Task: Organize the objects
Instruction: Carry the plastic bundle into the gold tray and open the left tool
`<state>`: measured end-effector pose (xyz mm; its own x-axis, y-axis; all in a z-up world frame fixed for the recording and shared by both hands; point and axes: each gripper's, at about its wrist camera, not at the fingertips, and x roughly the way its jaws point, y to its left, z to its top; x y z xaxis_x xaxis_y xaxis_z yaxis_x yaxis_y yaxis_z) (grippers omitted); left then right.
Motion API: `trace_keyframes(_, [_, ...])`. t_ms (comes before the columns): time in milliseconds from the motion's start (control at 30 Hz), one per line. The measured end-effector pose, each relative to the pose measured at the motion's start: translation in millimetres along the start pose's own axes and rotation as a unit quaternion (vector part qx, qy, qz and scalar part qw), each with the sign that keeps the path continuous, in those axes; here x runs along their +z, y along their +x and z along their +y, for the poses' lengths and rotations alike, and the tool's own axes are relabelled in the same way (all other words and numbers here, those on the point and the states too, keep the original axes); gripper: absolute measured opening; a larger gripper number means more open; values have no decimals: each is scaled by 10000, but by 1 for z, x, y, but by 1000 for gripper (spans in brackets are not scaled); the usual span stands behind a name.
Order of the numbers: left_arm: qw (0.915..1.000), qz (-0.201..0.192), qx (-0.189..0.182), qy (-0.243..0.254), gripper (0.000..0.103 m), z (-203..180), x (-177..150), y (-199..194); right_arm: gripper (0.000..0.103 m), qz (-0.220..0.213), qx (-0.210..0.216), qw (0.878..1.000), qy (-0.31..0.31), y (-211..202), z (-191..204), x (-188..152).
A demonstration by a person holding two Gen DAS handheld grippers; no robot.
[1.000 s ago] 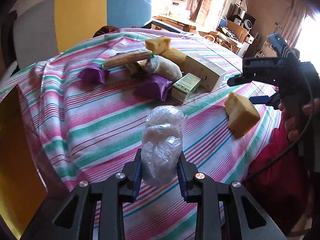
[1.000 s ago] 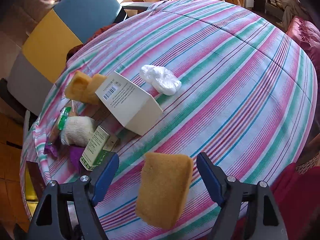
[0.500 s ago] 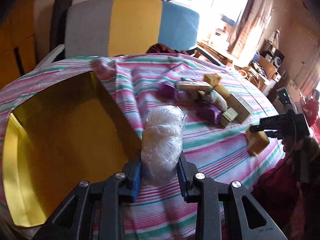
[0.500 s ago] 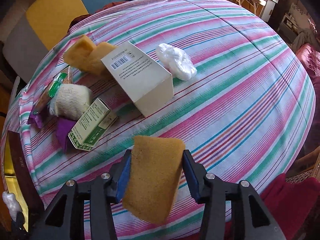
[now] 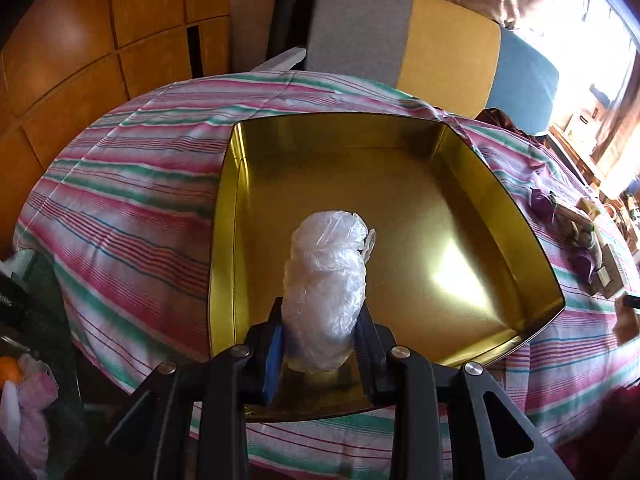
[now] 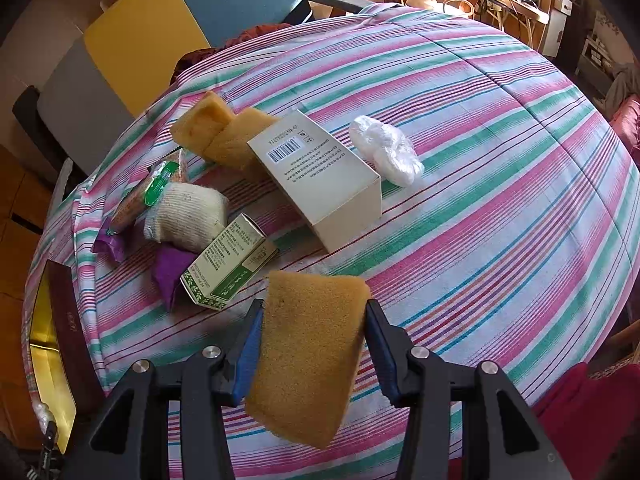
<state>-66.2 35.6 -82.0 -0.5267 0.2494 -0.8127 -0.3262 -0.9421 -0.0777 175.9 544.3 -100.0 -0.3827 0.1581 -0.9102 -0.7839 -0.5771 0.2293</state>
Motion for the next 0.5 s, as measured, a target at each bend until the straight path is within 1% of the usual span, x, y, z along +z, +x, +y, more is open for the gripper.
trace_keyframes(167, [9998, 38, 186, -67, 34, 3, -4, 2, 49, -26, 10, 10000, 21, -5, 6, 3])
trace_keyframes(233, [9996, 50, 247, -93, 35, 5, -5, 2, 49, -49, 18, 10000, 31, 2, 14, 3])
trace_keyframes(267, [9995, 44, 296, -102, 38, 5, -6, 1, 49, -58, 21, 10000, 36, 3, 15, 2])
trace_keyframes(300, [9994, 43, 330, -103, 40, 6, -6, 1, 49, -61, 18, 10000, 38, 12, 27, 2])
trace_keyframes(367, [9992, -4, 373, -139, 57, 8, -8, -2, 49, -69, 15, 10000, 36, 15, 30, 1])
trace_keyframes(433, [9993, -68, 353, -129, 59, 8, -9, -6, 49, -84, 36, 9999, 43, -3, 28, 20])
trace_keyframes(500, [9991, -126, 400, -99, 59, 7, -10, -9, 49, -172, 106, 9998, 37, -12, 25, 17])
